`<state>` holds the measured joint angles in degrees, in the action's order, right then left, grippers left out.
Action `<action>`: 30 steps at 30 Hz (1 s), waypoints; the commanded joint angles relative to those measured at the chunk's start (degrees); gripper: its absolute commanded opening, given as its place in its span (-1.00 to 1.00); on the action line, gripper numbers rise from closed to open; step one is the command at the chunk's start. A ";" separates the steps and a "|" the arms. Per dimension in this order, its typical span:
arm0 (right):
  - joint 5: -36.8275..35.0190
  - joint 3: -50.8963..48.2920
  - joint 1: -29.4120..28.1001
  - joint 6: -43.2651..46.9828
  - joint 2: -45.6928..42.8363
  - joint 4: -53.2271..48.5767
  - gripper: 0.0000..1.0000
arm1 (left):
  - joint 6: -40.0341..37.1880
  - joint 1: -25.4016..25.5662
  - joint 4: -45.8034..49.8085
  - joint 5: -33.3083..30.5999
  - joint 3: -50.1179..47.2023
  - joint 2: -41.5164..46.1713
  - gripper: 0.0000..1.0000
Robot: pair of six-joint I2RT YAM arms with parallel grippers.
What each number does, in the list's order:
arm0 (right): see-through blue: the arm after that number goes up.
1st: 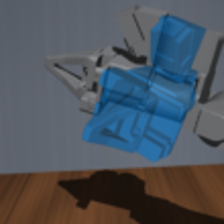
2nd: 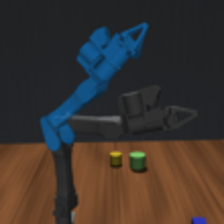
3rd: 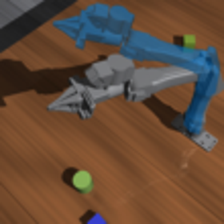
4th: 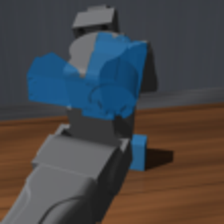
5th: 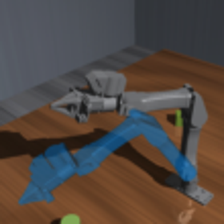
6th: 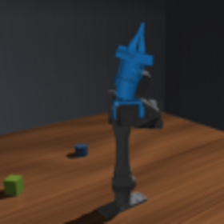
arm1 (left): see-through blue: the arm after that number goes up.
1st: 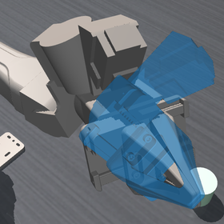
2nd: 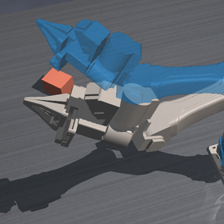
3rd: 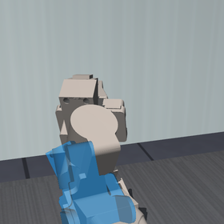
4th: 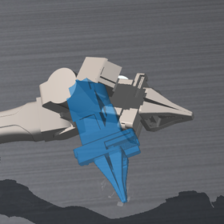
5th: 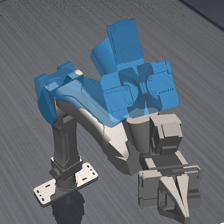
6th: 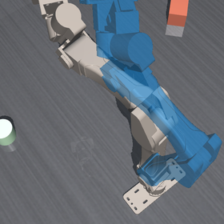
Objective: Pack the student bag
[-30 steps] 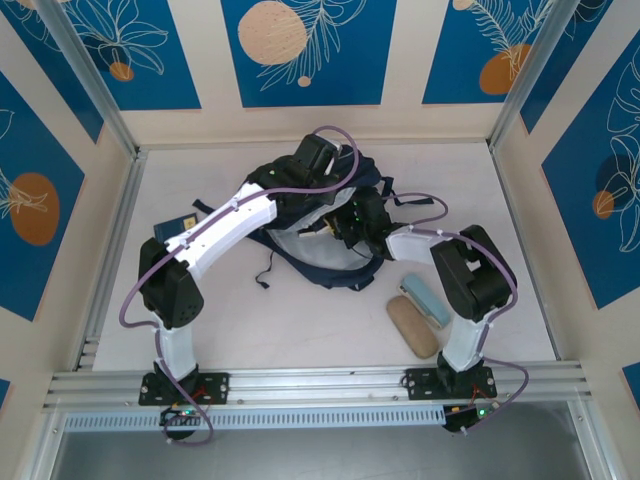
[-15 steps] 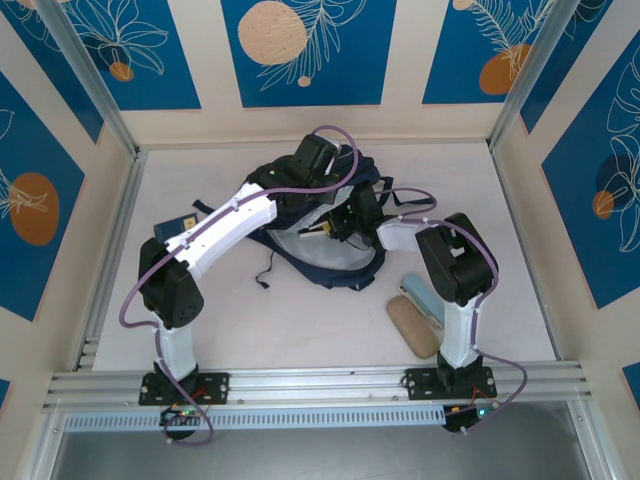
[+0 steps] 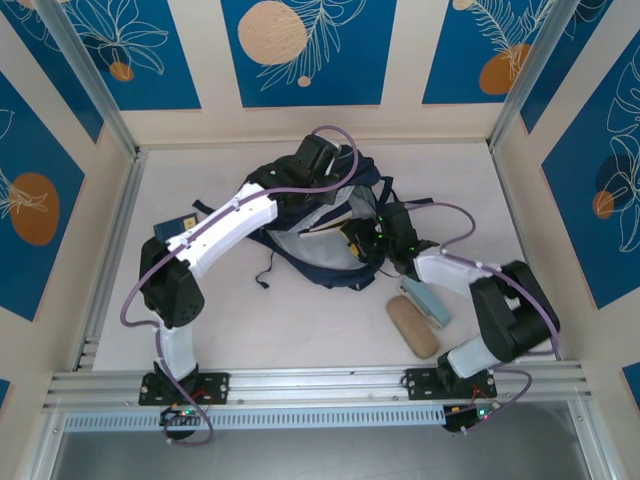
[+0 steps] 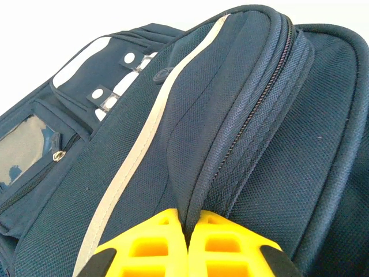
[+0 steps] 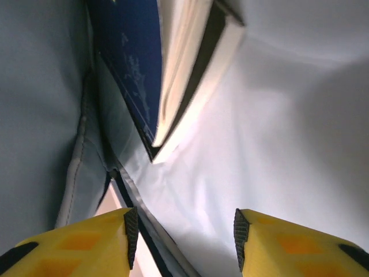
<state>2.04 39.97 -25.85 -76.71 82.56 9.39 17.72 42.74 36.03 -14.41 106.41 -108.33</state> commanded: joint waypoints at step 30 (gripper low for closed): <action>-7.04 14.34 -1.54 34.31 -11.18 -31.22 0.93 | 17.77 -30.58 -9.74 -0.58 -50.09 23.56 1.00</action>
<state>-8.69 51.86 -26.61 -43.31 70.74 -22.26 35.59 14.39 26.37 -16.10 58.76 -86.65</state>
